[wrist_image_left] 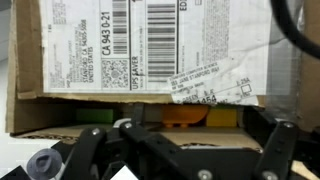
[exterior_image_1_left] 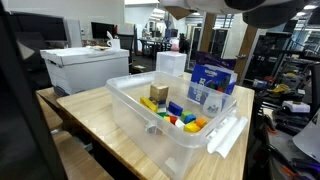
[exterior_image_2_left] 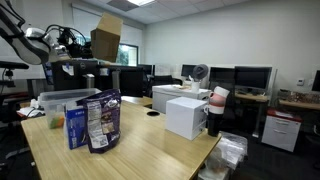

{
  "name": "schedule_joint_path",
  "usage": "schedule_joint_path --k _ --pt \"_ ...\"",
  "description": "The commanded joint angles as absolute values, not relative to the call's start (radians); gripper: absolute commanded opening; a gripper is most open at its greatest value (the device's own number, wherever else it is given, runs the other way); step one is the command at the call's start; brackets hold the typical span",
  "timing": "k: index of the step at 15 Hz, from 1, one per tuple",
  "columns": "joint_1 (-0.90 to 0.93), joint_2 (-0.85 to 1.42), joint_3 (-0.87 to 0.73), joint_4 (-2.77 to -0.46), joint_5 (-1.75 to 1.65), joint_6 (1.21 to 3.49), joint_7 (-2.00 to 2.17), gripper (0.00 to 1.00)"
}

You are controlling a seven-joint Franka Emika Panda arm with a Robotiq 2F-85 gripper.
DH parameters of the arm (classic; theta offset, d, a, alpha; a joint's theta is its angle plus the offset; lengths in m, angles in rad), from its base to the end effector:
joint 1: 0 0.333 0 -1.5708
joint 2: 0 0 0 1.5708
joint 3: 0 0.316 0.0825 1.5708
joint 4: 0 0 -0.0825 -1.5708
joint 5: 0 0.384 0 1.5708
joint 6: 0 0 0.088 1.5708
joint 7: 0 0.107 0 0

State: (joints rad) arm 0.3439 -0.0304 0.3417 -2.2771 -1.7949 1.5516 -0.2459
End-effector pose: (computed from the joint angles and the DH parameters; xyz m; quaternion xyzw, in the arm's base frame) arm 0.4584 0.2394 0.4408 0.4073 0.4864 -0.0471 0.7716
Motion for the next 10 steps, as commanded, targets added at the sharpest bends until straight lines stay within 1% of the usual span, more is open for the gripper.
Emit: schedule_joint_path --k 1,2,10 --pt "0.337 -0.081 0.336 -2.331 -1.910 1.587 -0.263 1.00" --pt "0.386 -0.072 0.387 -2.358 -1.868 1.506 -0.255 1.00" --pt "0.438 -0.074 0.439 -2.431 -1.921 1.448 -0.226 1.00"
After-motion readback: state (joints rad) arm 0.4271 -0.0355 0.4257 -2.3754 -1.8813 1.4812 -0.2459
